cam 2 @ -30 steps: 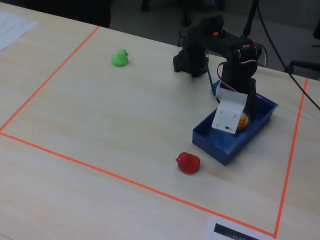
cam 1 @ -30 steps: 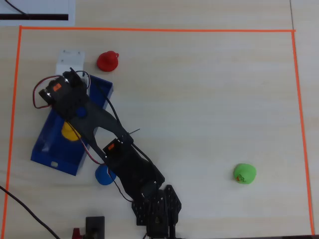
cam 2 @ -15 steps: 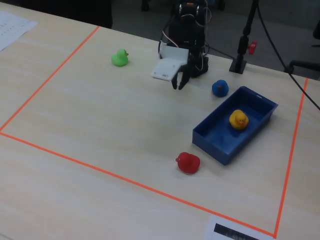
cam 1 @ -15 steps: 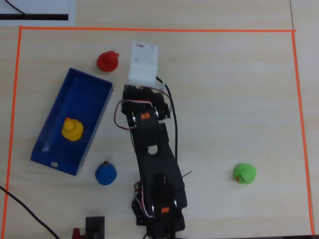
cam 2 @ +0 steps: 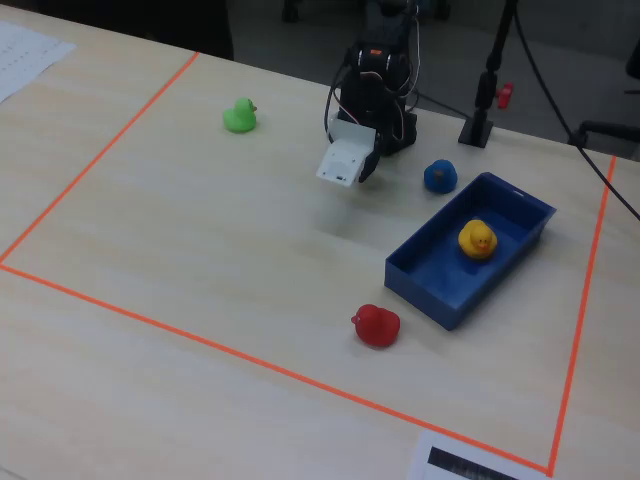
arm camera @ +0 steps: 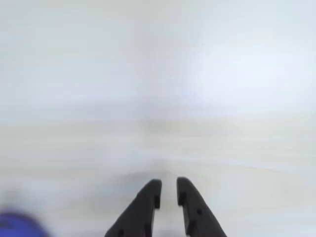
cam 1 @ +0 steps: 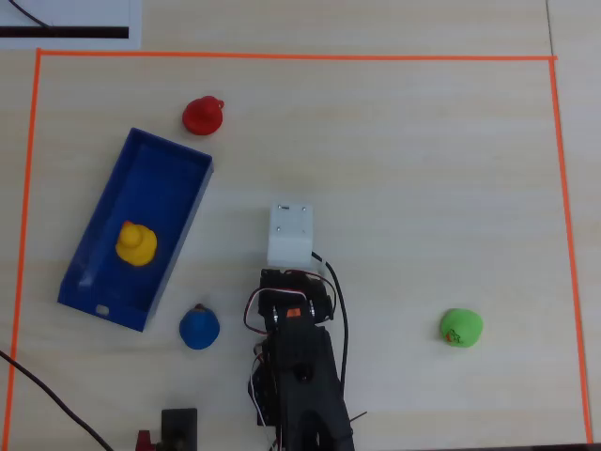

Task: Grasp yellow duck and put it into box.

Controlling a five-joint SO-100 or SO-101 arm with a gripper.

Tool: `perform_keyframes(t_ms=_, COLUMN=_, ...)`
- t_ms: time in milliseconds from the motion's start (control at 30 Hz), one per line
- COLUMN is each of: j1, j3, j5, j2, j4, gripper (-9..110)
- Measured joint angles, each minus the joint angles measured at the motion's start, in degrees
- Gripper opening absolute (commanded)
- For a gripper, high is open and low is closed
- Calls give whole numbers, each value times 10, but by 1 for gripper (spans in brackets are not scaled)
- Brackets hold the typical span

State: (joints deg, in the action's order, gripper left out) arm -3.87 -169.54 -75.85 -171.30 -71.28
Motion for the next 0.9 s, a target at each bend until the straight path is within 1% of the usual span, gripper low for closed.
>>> perform_keyframes(t_ms=100, j1=2, j3=-38, j5=-11, j2=-95, j4=-26, gripper=0)
perform_keyframes(t_ms=333, j1=28, j3=-85, j5=-42, j2=-167, j4=-30, gripper=0)
perform_keyframes(t_ms=533, j1=7, j3=-86, j5=-47, j2=-183, j4=-37, gripper=0)
perform_keyframes(t_ms=900, j1=12, j3=-86, j5=-66, j2=-184, j4=-40, gripper=0)
